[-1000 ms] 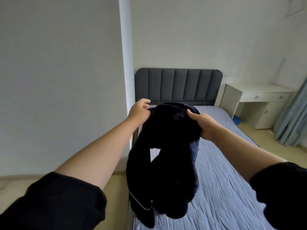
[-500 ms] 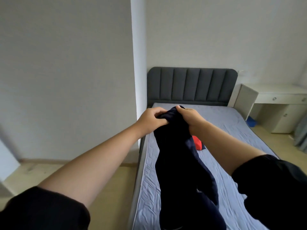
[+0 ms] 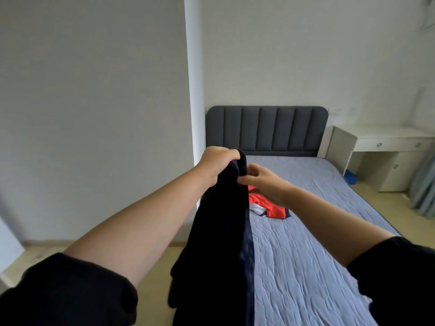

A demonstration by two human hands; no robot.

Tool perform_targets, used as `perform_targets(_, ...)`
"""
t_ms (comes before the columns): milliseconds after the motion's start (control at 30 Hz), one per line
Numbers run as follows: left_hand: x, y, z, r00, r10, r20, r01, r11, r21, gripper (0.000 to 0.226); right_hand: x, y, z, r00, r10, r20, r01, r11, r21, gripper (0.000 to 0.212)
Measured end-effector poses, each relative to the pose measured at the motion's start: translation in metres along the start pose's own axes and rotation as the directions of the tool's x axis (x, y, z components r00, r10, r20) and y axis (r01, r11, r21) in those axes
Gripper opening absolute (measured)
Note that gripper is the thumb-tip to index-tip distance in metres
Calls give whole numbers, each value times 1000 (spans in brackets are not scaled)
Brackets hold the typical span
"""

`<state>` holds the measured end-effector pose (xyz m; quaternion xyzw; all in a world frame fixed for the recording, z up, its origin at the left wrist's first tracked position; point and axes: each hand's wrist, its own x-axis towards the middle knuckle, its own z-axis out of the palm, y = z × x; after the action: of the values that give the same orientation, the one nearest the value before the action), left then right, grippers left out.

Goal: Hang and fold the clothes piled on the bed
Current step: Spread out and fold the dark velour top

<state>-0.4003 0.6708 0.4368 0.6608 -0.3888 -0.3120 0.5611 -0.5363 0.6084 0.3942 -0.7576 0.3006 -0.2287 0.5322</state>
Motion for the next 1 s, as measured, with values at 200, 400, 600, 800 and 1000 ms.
perform_targets(200, -9, 1, -21, 994, 99, 37, -98, 995, -33, 12, 4, 13, 34, 993, -50, -111, -5, 894, -447, 11)
perform_targets(400, -1, -23, -76, 955, 269, -126, -220, 925, 309, 12, 7, 32, -1, 920, 19, -392, -305, 663, -684, 18)
perform_targets(600, 15, -53, -120, 906, 297, -302, -77, 817, 571, 11, 15, 23, -29, 802, -213, -559, -302, 662, -686, 13)
perform_targets(800, 23, -59, -123, 934, 356, -32, -104, 356, 929, 23, 17, 16, -33, 879, 34, -475, -451, 382, -807, 8)
perform_targets(1000, 23, -65, -105, 993, 70, -90, 75, 196, 978, 20, 15, 16, -52, 868, 73, -492, -487, 322, -812, 5)
